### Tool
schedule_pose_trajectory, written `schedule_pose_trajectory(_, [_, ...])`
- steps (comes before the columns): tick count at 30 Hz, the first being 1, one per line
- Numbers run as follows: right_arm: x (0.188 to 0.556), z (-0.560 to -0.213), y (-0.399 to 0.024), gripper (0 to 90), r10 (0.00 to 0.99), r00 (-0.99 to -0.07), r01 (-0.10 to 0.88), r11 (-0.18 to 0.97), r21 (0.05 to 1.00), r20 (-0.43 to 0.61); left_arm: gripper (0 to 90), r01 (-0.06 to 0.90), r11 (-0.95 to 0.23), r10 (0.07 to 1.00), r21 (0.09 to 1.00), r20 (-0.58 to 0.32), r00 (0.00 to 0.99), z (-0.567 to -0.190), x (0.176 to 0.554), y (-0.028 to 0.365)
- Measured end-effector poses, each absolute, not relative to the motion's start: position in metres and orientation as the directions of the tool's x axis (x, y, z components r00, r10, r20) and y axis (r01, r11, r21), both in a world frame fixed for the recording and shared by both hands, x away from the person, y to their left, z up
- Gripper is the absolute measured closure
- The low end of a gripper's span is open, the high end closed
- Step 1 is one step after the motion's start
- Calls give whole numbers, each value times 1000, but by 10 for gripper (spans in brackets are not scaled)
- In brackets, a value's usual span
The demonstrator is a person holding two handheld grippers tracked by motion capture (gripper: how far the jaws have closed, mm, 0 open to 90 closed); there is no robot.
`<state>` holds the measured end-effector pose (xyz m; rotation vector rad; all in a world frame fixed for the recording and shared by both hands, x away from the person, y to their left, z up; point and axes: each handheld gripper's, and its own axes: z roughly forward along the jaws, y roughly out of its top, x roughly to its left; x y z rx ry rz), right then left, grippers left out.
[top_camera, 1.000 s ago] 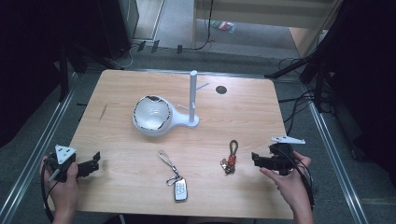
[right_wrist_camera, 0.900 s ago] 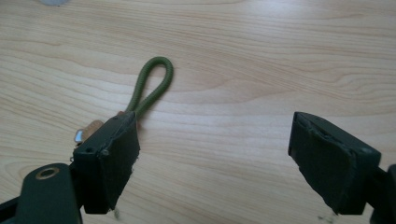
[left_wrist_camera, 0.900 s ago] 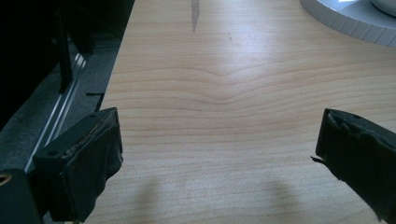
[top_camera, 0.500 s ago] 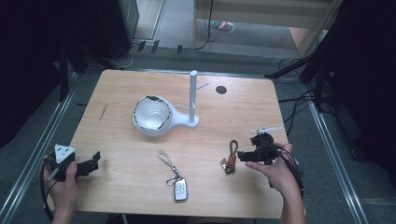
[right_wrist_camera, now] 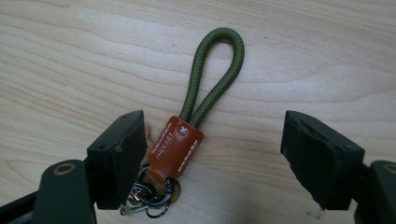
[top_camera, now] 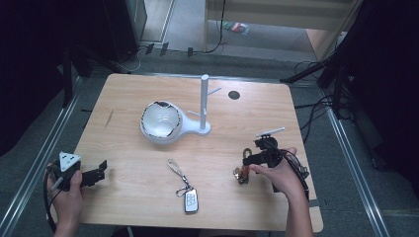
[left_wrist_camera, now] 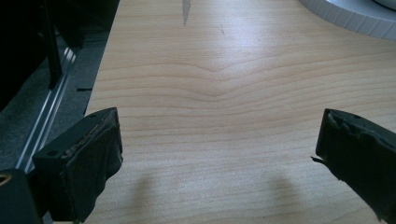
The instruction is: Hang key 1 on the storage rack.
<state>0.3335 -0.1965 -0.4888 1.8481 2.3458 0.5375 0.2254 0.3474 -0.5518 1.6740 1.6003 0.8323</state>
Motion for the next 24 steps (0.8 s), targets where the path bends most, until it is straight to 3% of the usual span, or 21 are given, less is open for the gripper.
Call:
schedule_pose_trajectory(6, [336, -491, -192, 295, 973, -148, 956, 95, 278, 178, 8, 576, -26, 999, 817, 0, 46, -552, 226, 347])
schedule_pose_trajectory(15, [333, -493, -176, 424, 983, -126, 965, 91, 248, 132, 8, 575, -26, 999, 818, 0, 46, -552, 226, 347])
schedule_pose_trajectory(19, [331, -497, -171, 531, 990, -103, 972, 81, 219, 91, 8, 575, -20, 999, 818, -7, 45, -552, 226, 348])
schedule_pose_trajectory(24, [331, -499, -170, 548, 991, -93, 974, 70, 216, 97, 8, 576, -24, 999, 817, -4, 47, -552, 226, 348])
